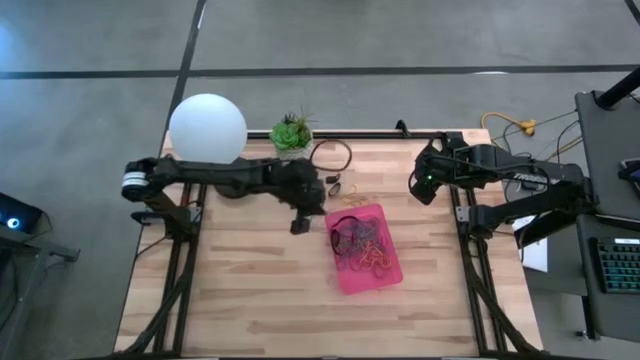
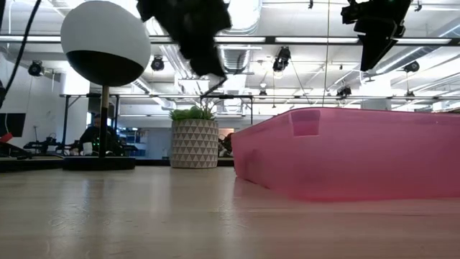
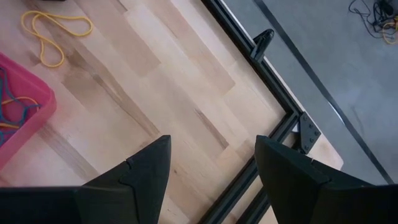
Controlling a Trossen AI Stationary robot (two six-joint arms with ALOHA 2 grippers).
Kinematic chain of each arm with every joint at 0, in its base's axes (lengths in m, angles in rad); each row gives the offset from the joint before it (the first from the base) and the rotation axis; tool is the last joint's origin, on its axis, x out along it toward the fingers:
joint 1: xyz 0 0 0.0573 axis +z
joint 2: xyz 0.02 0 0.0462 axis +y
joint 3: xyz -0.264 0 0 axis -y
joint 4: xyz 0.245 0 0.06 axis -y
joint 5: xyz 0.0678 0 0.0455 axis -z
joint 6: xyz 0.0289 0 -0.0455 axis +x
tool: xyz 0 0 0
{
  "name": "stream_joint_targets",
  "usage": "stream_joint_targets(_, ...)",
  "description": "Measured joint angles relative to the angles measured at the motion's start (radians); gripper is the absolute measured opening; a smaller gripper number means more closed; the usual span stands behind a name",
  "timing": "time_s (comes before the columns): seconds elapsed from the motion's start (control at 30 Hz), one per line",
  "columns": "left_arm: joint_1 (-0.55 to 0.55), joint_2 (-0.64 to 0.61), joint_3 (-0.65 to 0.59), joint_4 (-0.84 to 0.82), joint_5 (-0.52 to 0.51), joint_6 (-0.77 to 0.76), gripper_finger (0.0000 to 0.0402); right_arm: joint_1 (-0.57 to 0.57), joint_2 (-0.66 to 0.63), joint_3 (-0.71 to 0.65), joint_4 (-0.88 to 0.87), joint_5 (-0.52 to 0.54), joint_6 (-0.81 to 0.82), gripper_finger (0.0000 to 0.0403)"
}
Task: Pick and place rubber bands into bin
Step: Put the blue rubber band into the red bin, then put the top black rubber band into the red bin
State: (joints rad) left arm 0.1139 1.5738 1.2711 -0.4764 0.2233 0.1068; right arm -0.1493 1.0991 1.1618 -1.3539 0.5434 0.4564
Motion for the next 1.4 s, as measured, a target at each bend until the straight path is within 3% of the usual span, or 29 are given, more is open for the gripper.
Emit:
stream_joint_targets(0.07,0.002,0.013,0.060,0.033,0.026,0.005,0.0000,0.000,0.000,0.000,0.000,0.001,-0.001,0.0219)
stream_joint_targets(0.33,0.010,0.242,0.206,0.041,0.347,0.004,0.0000,0.000,0.000,0.000,0.000,-0.001,0.004,0.0219)
stream_joint_targets(0.47,0.015,0.315,0.249,0.073,0.378,-0.022,0.0009,0.000,0.000,0.000,-0.001,-0.022,0.007,0.0219)
stream_joint_targets(0.67,0.032,0.293,0.284,0.066,0.249,-0.031,0.0079,0.001,0.000,0.000,-0.002,-0.099,-0.001,0.0219)
stream_joint_targets(0.77,0.051,0.261,0.284,0.046,0.242,-0.039,0.0122,0.000,0.000,0.000,-0.002,-0.098,-0.018,0.0219)
stream_joint_targets(0.87,0.083,0.219,0.286,-0.109,0.141,0.072,0.0149,-0.002,0.000,0.000,-0.002,-0.094,-0.050,0.0219)
stream_joint_targets(0.93,0.112,0.190,0.288,-0.198,0.002,0.171,0.0154,-0.002,0.000,-0.001,-0.001,-0.096,-0.070,0.0219)
stream_joint_targets(1.0,0.155,0.183,0.271,-0.216,-0.067,0.253,0.0156,-0.002,0.003,-0.005,0.011,-0.096,-0.113,0.0219)
stream_joint_targets(1.2,0.261,0.331,0.263,-0.128,-0.064,0.228,0.0157,-0.011,0.020,-0.045,0.112,-0.099,-0.219,0.0219)
stream_joint_targets(1.33,0.266,0.419,0.341,-0.114,-0.072,0.190,0.0157,-0.022,0.032,-0.071,0.137,-0.099,-0.169,0.0219)
stream_joint_targets(1.4,0.258,0.460,0.387,-0.099,-0.145,0.186,0.0157,-0.027,0.035,-0.079,0.126,-0.100,-0.125,0.0219)
